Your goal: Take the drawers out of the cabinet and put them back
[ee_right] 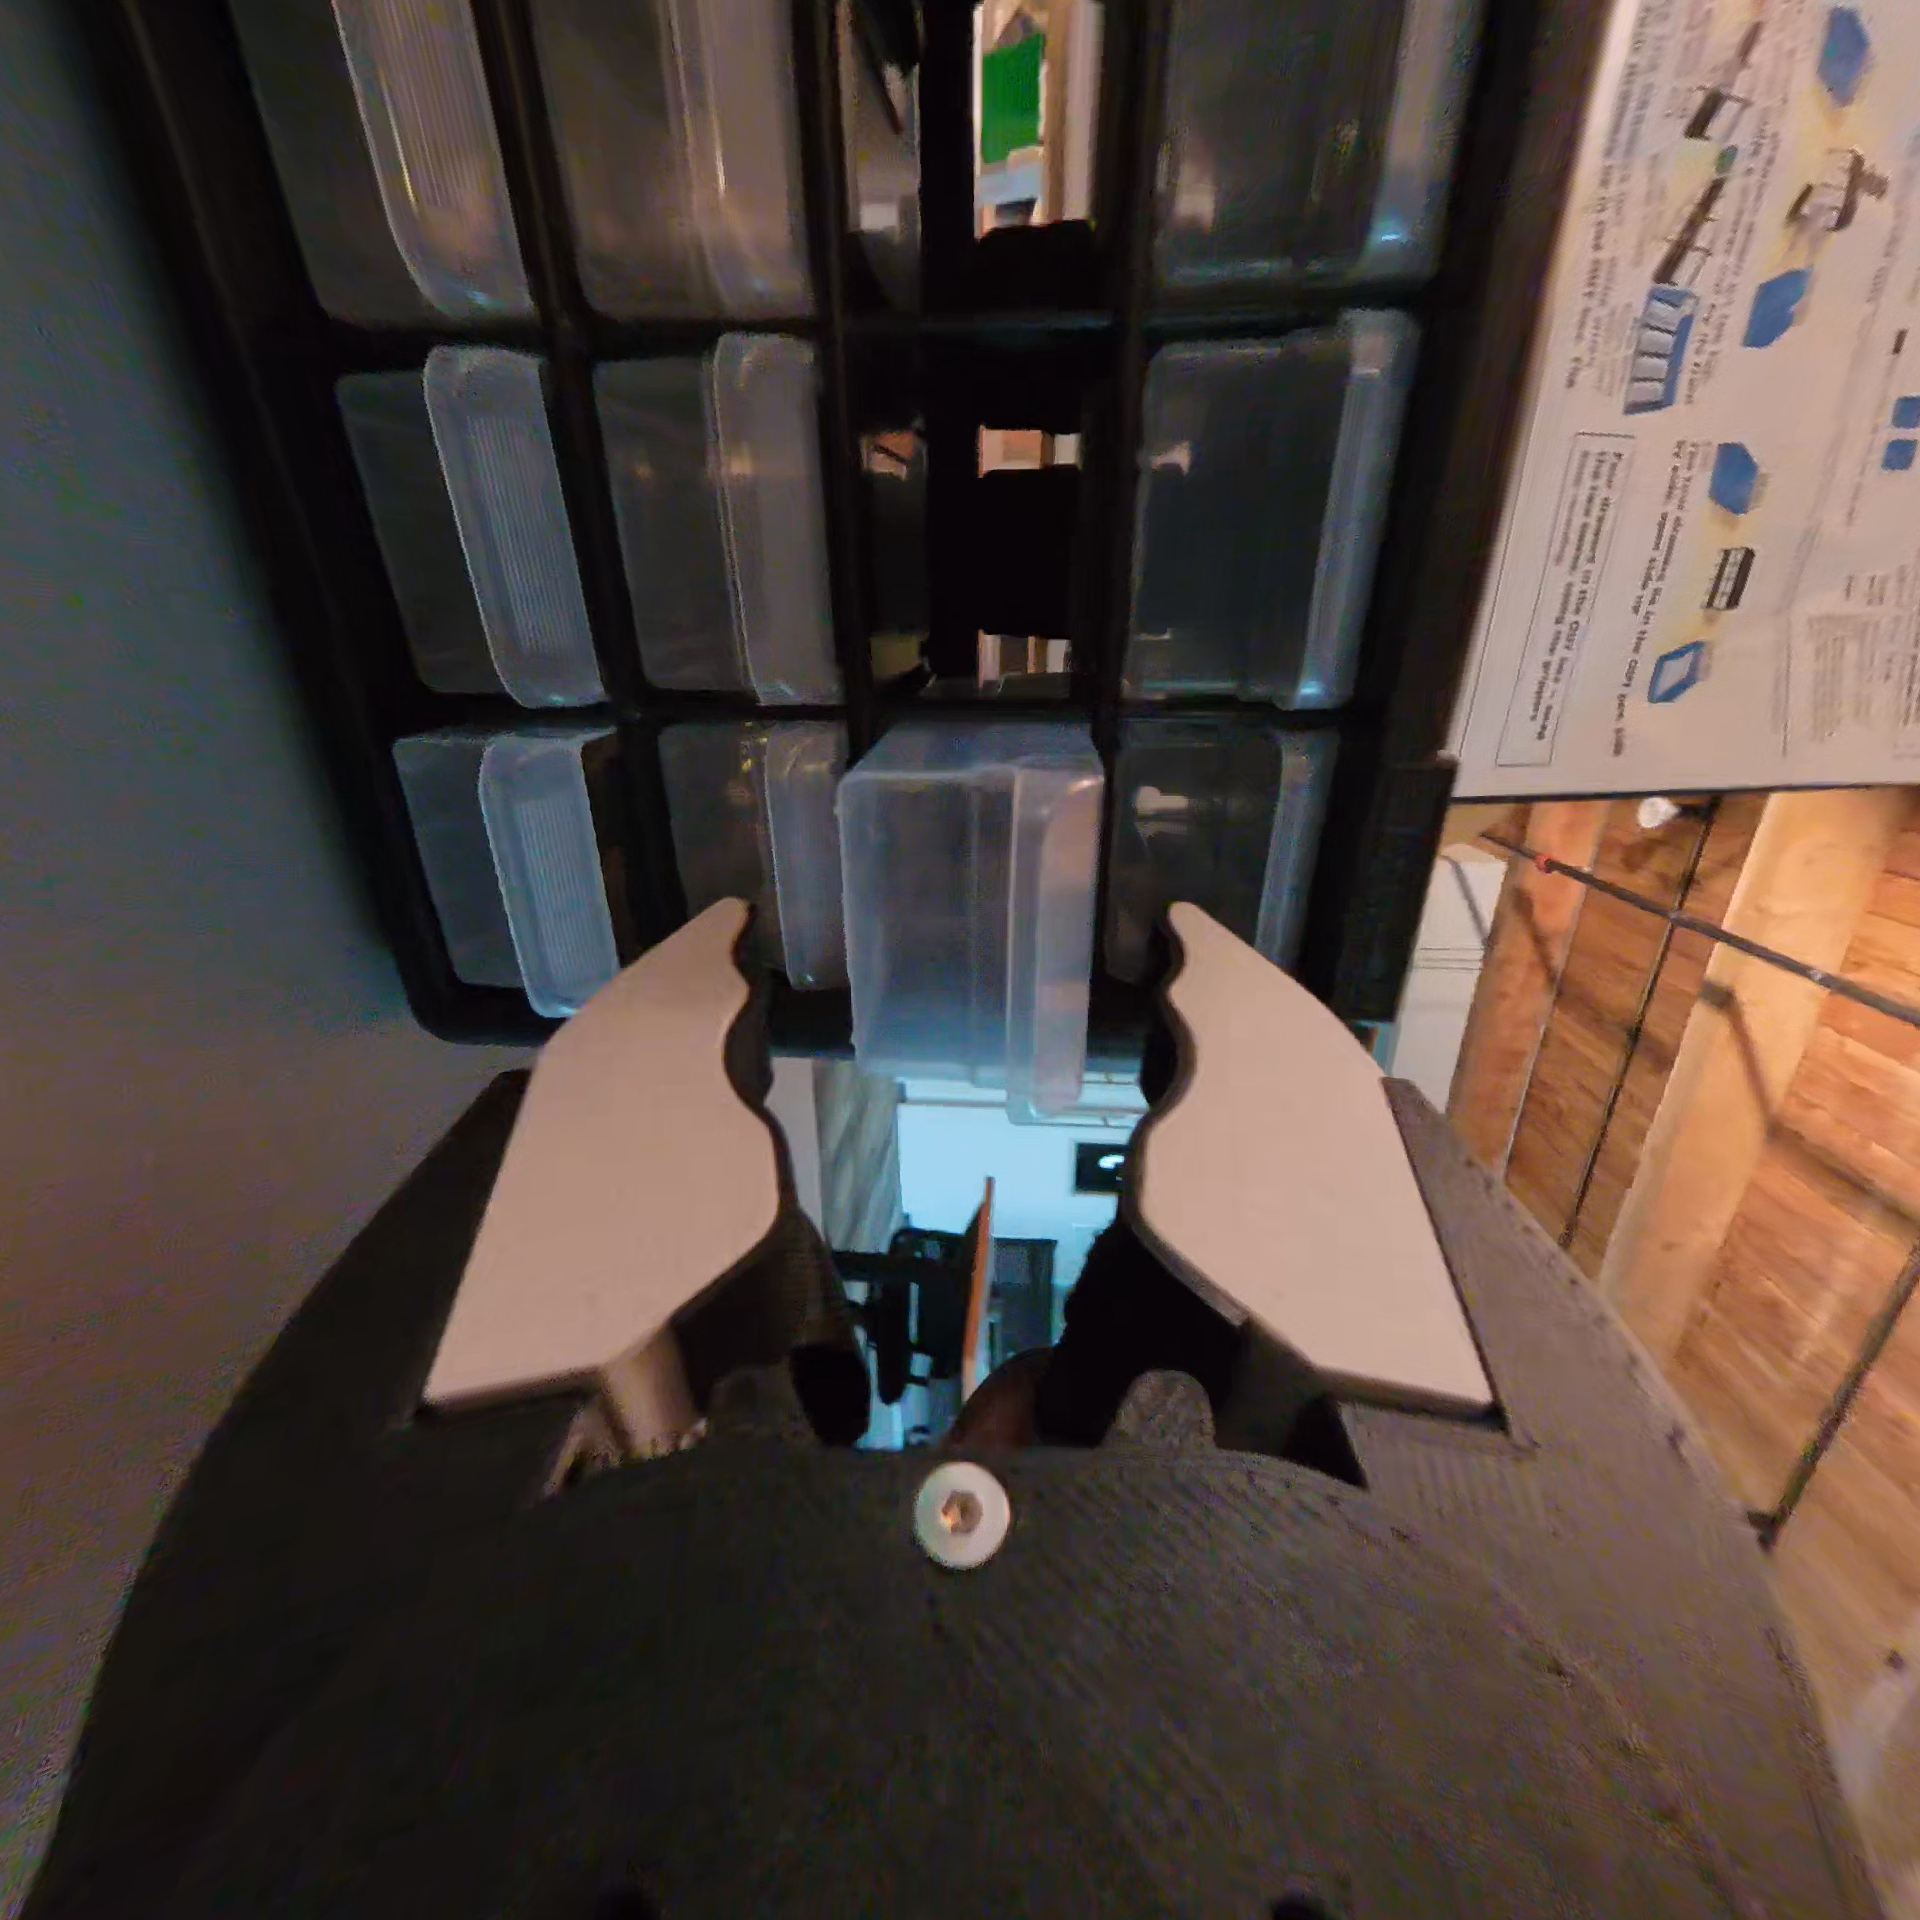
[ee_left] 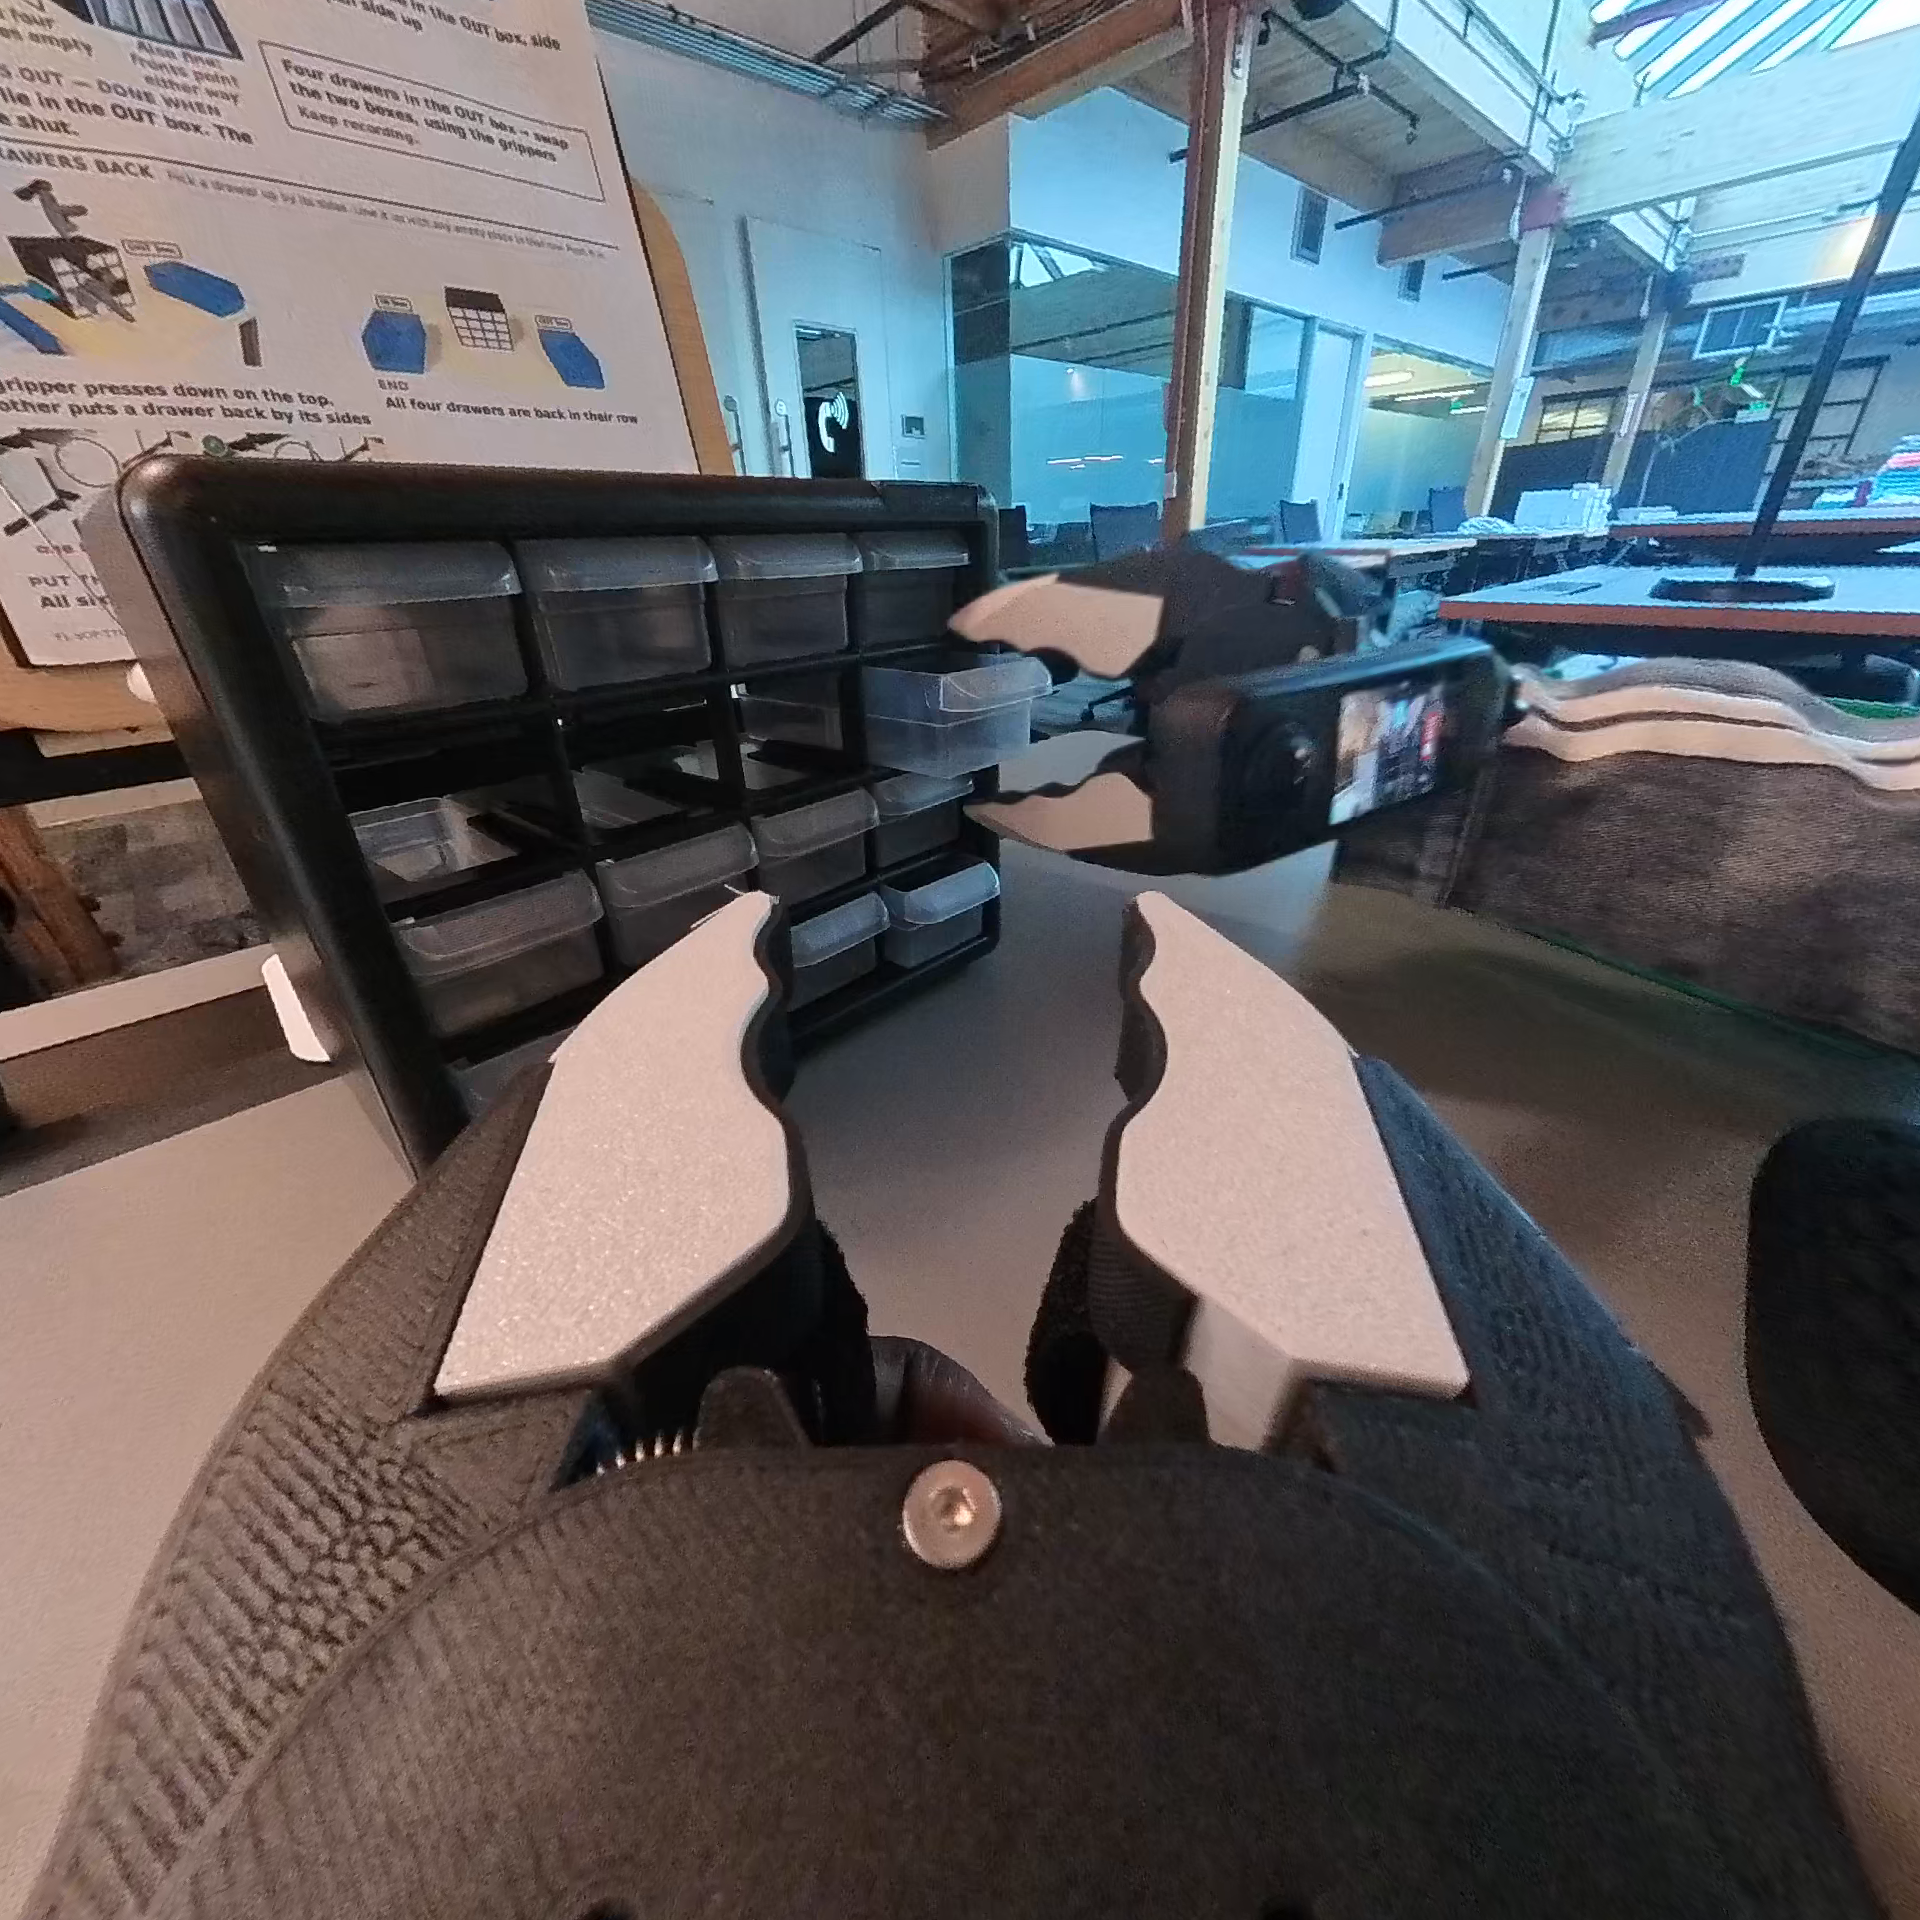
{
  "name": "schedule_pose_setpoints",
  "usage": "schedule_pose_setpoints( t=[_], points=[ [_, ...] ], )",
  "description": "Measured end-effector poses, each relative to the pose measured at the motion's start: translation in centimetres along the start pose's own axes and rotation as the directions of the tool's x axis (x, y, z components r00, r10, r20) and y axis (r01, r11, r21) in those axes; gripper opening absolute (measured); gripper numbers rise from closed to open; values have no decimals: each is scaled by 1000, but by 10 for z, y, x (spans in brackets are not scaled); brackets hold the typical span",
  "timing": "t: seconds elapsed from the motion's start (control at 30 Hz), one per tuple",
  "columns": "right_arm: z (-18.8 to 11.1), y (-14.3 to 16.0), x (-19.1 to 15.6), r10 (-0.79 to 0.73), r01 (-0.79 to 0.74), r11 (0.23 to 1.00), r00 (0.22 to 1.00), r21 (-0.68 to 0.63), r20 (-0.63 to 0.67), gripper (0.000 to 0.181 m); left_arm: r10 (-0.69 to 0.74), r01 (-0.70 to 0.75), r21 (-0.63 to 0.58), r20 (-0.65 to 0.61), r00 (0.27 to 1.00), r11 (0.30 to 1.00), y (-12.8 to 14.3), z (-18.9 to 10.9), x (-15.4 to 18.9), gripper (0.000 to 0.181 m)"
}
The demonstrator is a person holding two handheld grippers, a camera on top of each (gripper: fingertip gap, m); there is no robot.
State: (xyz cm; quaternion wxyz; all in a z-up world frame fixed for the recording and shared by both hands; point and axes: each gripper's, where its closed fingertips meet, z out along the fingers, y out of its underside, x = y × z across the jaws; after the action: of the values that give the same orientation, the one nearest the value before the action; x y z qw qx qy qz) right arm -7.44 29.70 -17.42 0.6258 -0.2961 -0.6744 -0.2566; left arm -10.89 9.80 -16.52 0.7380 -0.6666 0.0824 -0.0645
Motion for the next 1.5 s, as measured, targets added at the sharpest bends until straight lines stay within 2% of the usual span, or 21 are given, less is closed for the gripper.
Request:
schedule_pose_setpoints(
  t=[0.07,0.1,0.5,0.87,0.97,1.1,1.33,1.5],
  points=[
    [6,0,-1,-69,68,998,998,-11,-12,48,-4,4,2,-2,1000,1000,0,0,0,60],
    [7,0,0,-94,94,996,995,-9,-18,44,-4,4,3,-3,1000,1000,0,0,0,60],
    [-50,-13,-6,-59,49,997,983,61,174,42,7,-7,9,-10,1000,1000,-2,-1,2,60],
    [-86,-30,11,-2,-39,995,917,92,400,41,12,-12,10,-13,1000,1000,-2,-1,2,60],
    [-89,-22,15,-13,-15,998,905,62,426,41,15,-14,11,-14,1000,1000,-3,-1,2,60],
    [-90,-18,21,-13,-34,995,880,90,475,41,15,-14,9,-17,1000,1000,-2,0,3,60],
    [-90,-16,39,16,-83,993,787,81,617,41,11,-10,10,-17,1000,1000,-2,-1,2,60],
    [-95,-14,21,-45,0,997,819,79,571,41,10,-10,14,-20,1000,1000,-3,-1,3,60]
  ],
)
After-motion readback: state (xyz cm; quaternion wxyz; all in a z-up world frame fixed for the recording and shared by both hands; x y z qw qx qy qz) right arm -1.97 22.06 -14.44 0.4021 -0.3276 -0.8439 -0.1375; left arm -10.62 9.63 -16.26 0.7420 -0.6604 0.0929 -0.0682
